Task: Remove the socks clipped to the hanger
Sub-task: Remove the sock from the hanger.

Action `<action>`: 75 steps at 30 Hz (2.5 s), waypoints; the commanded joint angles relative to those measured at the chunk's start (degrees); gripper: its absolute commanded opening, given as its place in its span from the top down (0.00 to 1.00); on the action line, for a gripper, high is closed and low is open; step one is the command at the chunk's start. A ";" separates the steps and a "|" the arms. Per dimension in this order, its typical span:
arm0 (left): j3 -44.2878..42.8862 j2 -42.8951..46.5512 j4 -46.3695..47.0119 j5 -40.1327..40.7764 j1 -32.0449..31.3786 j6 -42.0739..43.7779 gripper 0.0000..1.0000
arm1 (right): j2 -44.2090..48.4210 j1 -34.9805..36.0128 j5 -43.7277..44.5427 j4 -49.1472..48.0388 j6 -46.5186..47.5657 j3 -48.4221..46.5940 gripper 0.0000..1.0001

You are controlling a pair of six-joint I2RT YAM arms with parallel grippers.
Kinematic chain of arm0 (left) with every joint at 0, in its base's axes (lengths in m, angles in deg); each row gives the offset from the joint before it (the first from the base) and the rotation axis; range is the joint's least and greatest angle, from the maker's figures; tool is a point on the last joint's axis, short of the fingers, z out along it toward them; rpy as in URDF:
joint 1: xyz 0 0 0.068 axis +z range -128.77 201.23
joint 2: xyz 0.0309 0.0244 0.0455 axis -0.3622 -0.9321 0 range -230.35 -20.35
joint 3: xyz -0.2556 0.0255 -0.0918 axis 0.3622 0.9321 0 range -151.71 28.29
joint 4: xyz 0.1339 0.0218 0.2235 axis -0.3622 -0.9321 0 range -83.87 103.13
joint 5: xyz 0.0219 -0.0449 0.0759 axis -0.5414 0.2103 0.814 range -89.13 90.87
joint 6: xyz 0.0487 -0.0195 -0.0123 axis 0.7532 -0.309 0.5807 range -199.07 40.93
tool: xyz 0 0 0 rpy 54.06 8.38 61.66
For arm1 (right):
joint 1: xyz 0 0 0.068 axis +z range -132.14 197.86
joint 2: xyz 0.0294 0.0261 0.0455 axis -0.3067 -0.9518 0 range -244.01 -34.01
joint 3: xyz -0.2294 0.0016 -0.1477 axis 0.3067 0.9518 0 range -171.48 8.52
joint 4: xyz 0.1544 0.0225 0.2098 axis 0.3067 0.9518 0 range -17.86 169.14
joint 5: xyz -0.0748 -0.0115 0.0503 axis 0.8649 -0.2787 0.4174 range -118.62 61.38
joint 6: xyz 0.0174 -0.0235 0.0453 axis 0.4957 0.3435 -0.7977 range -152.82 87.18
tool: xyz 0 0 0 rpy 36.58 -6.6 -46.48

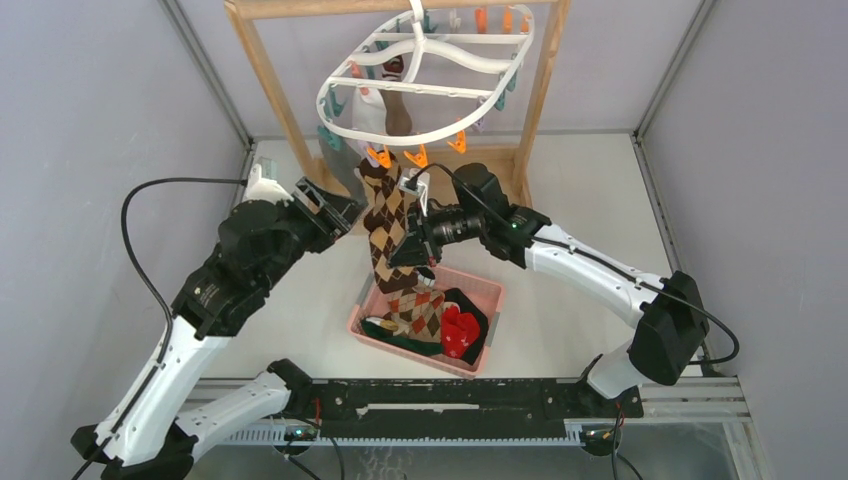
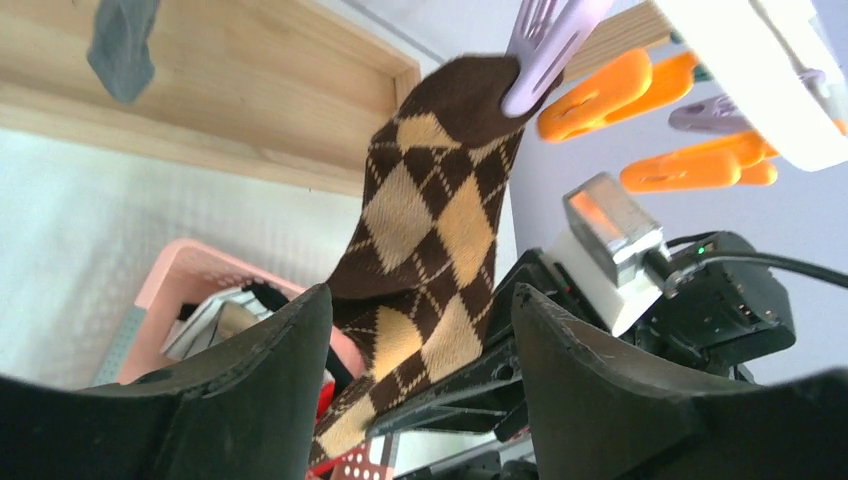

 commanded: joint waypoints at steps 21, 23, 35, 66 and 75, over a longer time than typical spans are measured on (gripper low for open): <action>0.46 -7.62 32.34 -19.35 16.03 11.88 0.26 | 5.35 -0.09 -12.05 5.79 -2.30 -0.85 1.00; 0.89 -8.08 34.39 -21.38 16.28 11.72 0.26 | 5.65 -0.16 -12.69 6.45 -2.30 -0.88 1.00; 5.32 -6.59 37.28 -25.55 17.24 12.58 0.34 | 6.74 -0.67 -15.86 8.48 -3.29 -0.86 1.00; 5.04 -10.98 47.49 -32.37 17.79 9.12 0.50 | 7.40 -0.52 -14.21 12.56 -1.36 -0.85 1.00; 4.35 -12.13 48.28 -33.22 17.93 8.49 0.57 | 7.53 -0.36 -14.10 13.26 -1.00 -0.89 1.00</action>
